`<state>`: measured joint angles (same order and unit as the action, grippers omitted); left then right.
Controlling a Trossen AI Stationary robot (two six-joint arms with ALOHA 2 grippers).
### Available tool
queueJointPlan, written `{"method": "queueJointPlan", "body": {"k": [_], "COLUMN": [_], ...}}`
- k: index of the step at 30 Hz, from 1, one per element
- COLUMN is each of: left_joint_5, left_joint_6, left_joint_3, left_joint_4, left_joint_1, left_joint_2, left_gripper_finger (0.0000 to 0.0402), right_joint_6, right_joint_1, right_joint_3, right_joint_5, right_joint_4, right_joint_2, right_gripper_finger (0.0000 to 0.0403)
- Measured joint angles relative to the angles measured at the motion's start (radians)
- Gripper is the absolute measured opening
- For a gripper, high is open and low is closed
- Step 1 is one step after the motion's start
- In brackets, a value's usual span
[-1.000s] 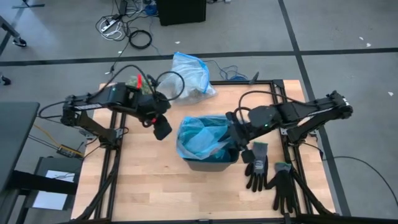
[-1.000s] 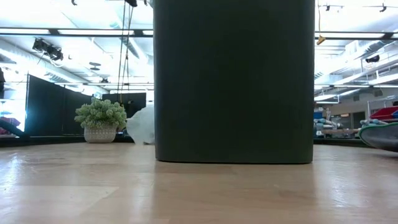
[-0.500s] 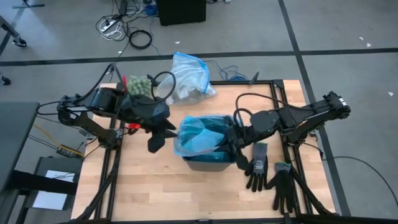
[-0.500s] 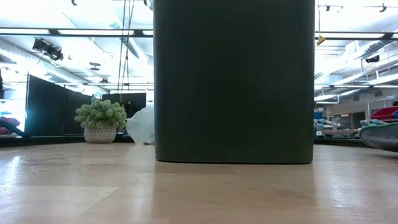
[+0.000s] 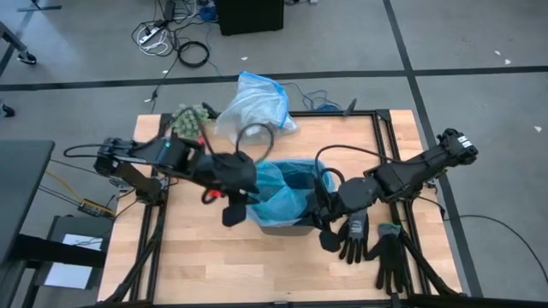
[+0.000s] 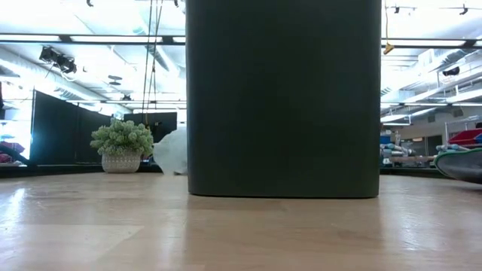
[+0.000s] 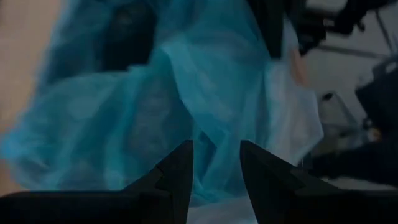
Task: Place trash/remove bag and relplace
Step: Insert the new blue trash bag into the trash bin
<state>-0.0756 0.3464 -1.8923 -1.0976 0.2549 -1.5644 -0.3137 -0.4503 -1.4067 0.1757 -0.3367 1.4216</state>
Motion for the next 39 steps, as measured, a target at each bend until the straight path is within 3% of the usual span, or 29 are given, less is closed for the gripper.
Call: {"method": "queueJointPlan", "body": {"k": [11, 20, 25, 30, 39], "left_joint_5": [0.089, 0.064, -0.026, -0.028, -0.037], "left_joint_6": [0.051, 0.044, -0.040, -0.224, -0.418], "left_joint_3": [-0.027, -0.028, -0.028, -0.028, -0.027], "left_joint_4": [-0.014, 0.051, 0.123, 0.033, -0.011], "left_joint_1": [0.029, 0.034, 0.033, 0.033, 0.033], "left_joint_2": [0.006, -0.015, -0.015, -0.023, -0.068], "left_gripper_finger": [0.0142, 0.0142, 0.0142, 0.0143, 0.0143], "right_joint_6": [-0.096, -0.111, -0.108, -0.108, -0.111], "right_joint_1": [-0.074, -0.079, -0.079, -0.079, -0.079], "right_joint_3": [0.000, 0.000, 0.000, 0.000, 0.000], "right_joint_5": [0.046, 0.045, 0.037, 0.035, 0.028], "right_joint_4": [-0.107, -0.103, -0.104, -0.103, -0.100], "right_joint_2": [-0.008, -0.008, -0.008, -0.008, -0.008], "right_gripper_finger": [0.0000, 0.0000, 0.0000, 0.0000, 0.0000]}}
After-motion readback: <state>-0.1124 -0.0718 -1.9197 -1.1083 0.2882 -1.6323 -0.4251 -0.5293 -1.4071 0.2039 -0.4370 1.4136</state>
